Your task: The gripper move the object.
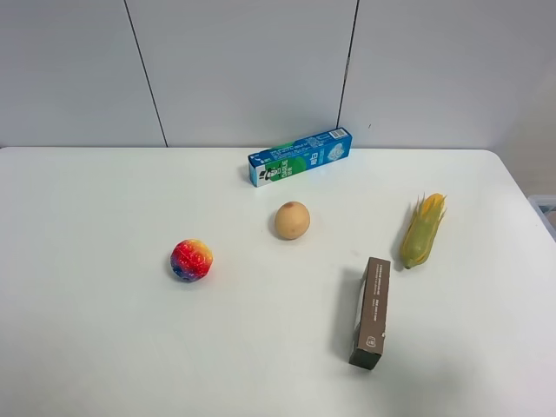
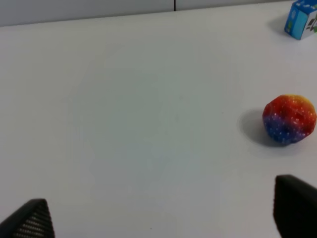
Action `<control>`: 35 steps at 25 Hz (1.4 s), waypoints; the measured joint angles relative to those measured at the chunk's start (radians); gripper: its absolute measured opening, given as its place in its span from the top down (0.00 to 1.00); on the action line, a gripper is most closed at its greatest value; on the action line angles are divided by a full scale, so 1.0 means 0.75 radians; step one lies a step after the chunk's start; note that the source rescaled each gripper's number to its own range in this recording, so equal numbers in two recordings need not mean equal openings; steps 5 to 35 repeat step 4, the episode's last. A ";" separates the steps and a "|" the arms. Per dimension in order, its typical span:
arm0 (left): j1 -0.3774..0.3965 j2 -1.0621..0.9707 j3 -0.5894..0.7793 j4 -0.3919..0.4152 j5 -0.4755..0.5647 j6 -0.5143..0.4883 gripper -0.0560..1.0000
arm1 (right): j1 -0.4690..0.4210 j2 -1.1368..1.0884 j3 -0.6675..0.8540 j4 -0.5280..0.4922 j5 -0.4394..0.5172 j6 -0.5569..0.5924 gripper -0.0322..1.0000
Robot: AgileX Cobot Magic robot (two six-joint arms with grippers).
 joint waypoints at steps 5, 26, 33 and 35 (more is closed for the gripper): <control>0.000 0.000 0.000 0.004 0.000 0.000 0.05 | 0.000 0.000 0.000 0.000 0.000 0.000 0.00; 0.000 0.000 0.000 0.004 0.000 0.000 0.05 | 0.000 0.000 0.000 0.000 0.000 0.000 0.00; 0.000 0.000 0.000 0.004 0.000 0.000 0.05 | 0.000 0.000 0.000 0.000 0.000 0.000 0.00; 0.000 0.000 0.000 0.004 0.000 0.000 0.05 | 0.000 0.000 0.000 0.000 0.000 0.000 0.00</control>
